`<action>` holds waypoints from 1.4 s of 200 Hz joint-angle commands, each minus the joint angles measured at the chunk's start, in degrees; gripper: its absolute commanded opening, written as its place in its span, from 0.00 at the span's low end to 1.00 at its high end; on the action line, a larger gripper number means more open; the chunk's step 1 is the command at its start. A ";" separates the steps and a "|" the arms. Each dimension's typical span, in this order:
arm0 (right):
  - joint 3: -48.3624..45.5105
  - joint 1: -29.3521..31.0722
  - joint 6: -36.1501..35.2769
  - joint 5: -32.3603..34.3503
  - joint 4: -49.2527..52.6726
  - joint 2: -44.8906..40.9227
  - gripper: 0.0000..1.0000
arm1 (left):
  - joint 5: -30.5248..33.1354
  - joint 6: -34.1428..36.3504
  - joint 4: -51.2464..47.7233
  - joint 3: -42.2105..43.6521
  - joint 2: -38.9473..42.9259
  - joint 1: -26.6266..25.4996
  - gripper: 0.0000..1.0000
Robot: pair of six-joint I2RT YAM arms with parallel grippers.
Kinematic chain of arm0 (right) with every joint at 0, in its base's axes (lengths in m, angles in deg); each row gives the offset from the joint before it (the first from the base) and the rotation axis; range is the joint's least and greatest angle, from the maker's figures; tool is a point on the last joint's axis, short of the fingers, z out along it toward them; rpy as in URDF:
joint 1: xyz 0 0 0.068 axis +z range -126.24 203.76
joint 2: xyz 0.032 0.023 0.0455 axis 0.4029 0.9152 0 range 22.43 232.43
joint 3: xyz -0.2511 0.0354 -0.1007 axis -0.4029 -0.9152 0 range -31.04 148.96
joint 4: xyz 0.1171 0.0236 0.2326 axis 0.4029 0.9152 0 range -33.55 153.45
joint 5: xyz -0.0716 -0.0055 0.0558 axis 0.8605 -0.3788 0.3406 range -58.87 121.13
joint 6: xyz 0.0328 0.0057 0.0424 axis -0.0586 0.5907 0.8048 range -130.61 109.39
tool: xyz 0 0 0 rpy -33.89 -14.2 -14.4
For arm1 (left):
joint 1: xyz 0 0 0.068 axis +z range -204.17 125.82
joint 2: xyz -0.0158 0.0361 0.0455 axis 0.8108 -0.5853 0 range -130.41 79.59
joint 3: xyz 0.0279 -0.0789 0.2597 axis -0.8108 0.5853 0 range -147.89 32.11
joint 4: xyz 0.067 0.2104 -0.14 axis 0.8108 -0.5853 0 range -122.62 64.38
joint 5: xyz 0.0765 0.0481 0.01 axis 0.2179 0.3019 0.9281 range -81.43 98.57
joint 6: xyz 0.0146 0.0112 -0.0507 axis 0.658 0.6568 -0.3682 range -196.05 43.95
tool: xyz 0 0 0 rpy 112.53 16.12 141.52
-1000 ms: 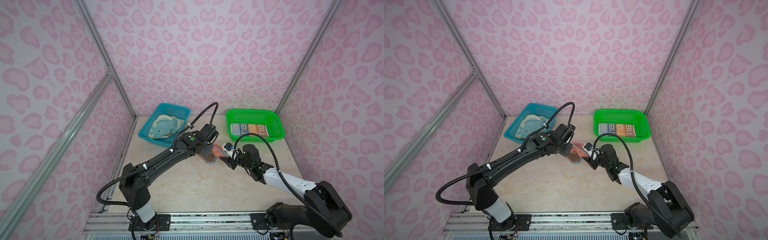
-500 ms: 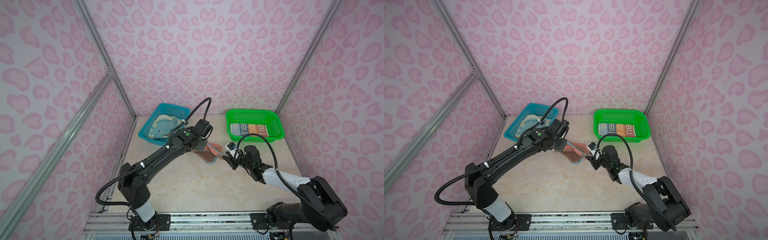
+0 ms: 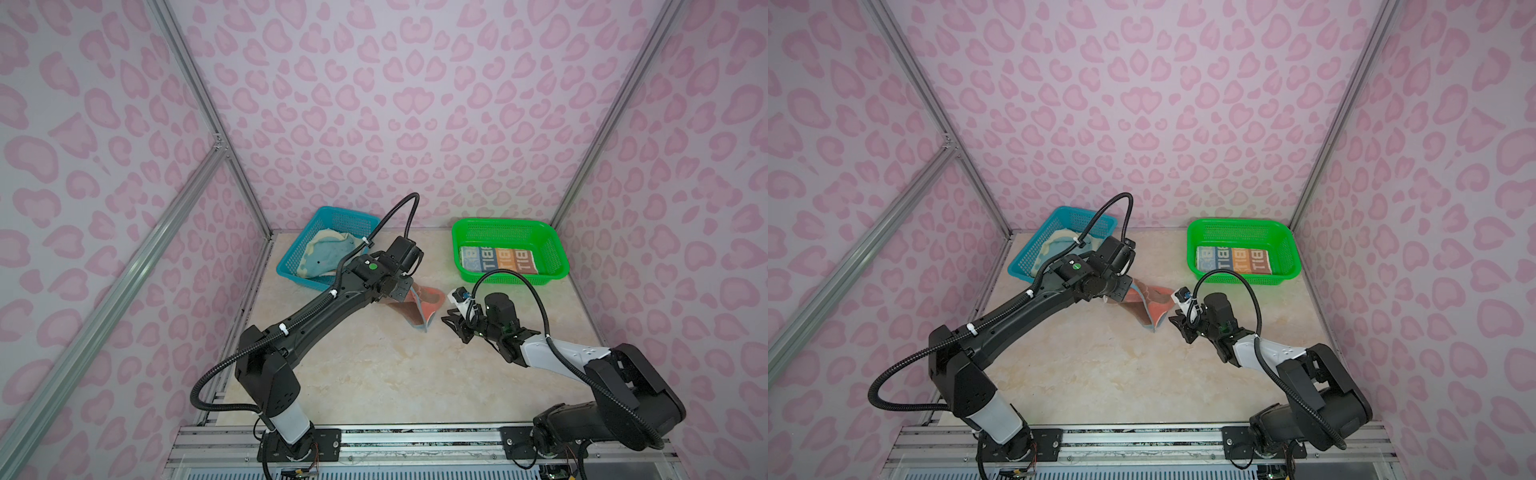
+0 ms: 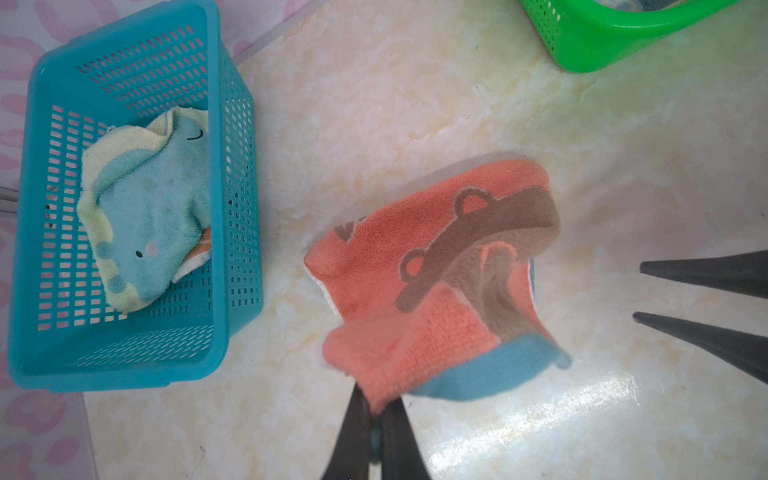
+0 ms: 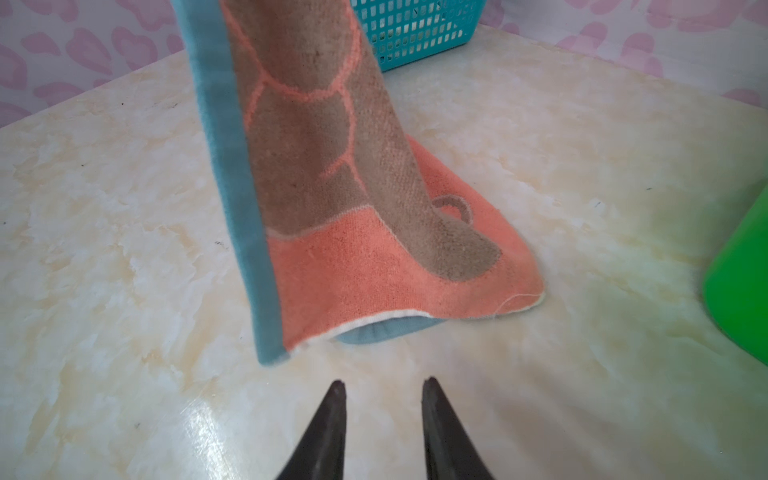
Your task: Fold and stack the towels
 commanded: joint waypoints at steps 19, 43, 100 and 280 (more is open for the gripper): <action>-0.74 1.77 4.74 -2.20 -8.55 2.83 0.33 | -0.11 -0.51 0.44 -0.98 -0.01 0.11 0.03; -1.52 5.47 5.86 0.66 -12.04 2.92 0.41 | -0.36 -0.68 0.27 -1.35 -0.28 0.17 0.03; -1.53 17.61 10.87 20.91 -22.37 9.16 0.53 | -0.73 -1.12 0.30 -1.88 -1.28 0.17 0.03; 3.08 23.61 16.49 42.23 -26.34 20.86 0.48 | -0.67 -1.12 0.64 -2.36 -0.46 0.19 0.03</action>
